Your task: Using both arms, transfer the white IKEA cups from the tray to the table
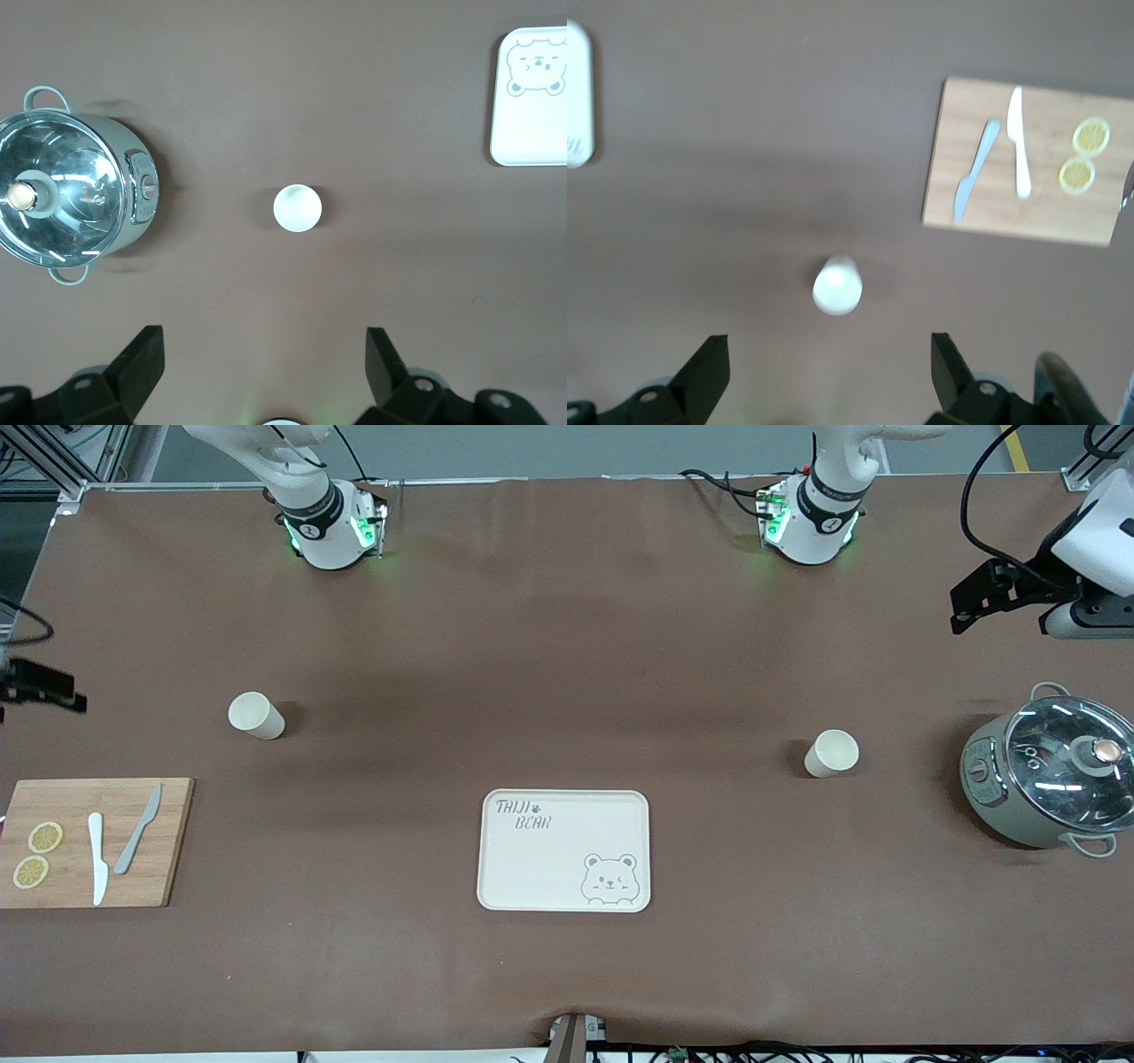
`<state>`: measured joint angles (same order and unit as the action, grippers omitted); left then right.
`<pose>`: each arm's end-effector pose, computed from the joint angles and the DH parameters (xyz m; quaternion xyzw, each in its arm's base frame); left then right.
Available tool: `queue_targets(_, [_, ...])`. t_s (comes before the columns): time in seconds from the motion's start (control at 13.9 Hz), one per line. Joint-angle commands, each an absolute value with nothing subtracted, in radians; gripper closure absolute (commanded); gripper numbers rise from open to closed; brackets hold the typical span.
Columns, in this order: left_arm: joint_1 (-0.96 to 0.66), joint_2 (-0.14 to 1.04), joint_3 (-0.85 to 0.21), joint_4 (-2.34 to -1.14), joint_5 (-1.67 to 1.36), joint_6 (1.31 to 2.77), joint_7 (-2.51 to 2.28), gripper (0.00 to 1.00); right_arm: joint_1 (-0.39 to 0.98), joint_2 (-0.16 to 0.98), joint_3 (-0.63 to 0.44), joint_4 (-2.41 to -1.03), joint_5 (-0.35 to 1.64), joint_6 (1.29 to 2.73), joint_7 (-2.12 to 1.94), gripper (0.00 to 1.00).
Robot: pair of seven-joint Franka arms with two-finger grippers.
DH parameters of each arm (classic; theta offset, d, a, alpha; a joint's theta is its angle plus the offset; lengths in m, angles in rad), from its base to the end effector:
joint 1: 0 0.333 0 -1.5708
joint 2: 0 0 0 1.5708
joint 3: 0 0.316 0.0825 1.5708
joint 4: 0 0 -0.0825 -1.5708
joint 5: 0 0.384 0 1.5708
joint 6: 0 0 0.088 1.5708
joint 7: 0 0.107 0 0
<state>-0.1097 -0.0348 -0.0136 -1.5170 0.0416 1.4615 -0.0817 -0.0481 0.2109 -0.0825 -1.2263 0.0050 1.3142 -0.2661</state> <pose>0.5289 -0.0608 0.6591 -0.9996 0.0187 0.0082 0.0219 0.5863 -0.0699 0.6410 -0.9958 -0.0684 0.0611 0.0060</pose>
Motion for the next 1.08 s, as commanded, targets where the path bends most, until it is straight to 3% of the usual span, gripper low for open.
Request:
queue_targets(0.0, [-0.123, -0.054, 0.002, -1.540, 0.021, 1.477, -0.087, 0.00, -0.055, 0.100, -0.087, -1.351, -0.011, 1.269, -0.275, 0.00])
queue_targets(0.22, [-0.126, -0.051, -0.002, -1.540, 0.021, 1.493, -0.091, 0.00, -0.055, -0.066, -0.087, -1.607, -0.009, 1.432, -0.230, 0.00])
queue_targets(0.51, [-0.132, -0.051, -0.024, -1.546, 0.021, 1.493, -0.126, 0.00, -0.025, -0.066, -0.052, -1.583, -0.023, 1.413, 0.139, 0.00])
queue_targets(0.72, [-0.130, -0.058, -0.048, -1.563, 0.021, 1.497, -0.149, 0.00, -0.035, -0.043, -0.055, -1.499, -0.037, 1.393, 0.140, 0.00])
queue_targets(1.01, [-0.120, -0.052, -0.048, -1.568, 0.023, 1.522, -0.137, 0.00, -0.051, -0.048, -0.055, -1.488, -0.037, 1.368, 0.140, 0.00])
